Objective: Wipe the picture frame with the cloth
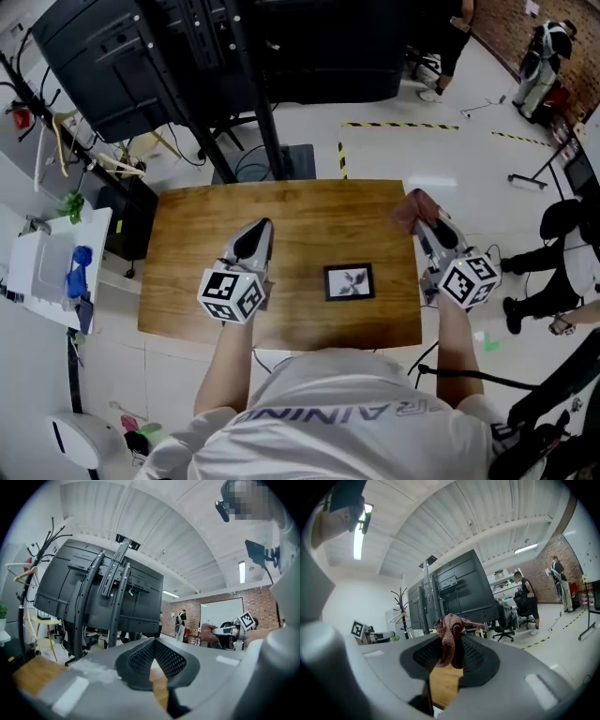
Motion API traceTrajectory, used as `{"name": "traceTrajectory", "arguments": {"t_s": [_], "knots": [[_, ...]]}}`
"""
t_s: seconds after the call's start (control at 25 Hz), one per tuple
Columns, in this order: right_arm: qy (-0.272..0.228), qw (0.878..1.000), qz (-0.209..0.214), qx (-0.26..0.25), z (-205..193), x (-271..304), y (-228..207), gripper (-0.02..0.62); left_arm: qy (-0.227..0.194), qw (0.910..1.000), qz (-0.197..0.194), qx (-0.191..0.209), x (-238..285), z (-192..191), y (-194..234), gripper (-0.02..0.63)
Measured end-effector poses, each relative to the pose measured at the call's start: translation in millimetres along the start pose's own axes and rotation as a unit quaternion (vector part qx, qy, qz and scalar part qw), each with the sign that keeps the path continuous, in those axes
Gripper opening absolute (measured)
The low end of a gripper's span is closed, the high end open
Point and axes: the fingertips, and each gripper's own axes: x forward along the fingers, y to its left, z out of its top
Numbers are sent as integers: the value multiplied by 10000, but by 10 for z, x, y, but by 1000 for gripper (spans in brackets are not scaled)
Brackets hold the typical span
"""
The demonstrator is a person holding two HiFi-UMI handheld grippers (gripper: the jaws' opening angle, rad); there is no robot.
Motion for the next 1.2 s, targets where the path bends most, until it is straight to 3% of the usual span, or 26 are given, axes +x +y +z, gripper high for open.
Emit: {"name": "traceTrajectory", "arguments": {"t_s": [0.44, 1.2], "knots": [[-243, 9958, 154, -869, 465, -25, 294, 106, -470, 9980, 397, 173, -278, 337, 80, 6], [-48, 9958, 271, -869, 321, -60, 410, 104, -536, 9982, 247, -61, -255, 354, -38, 6]]}}
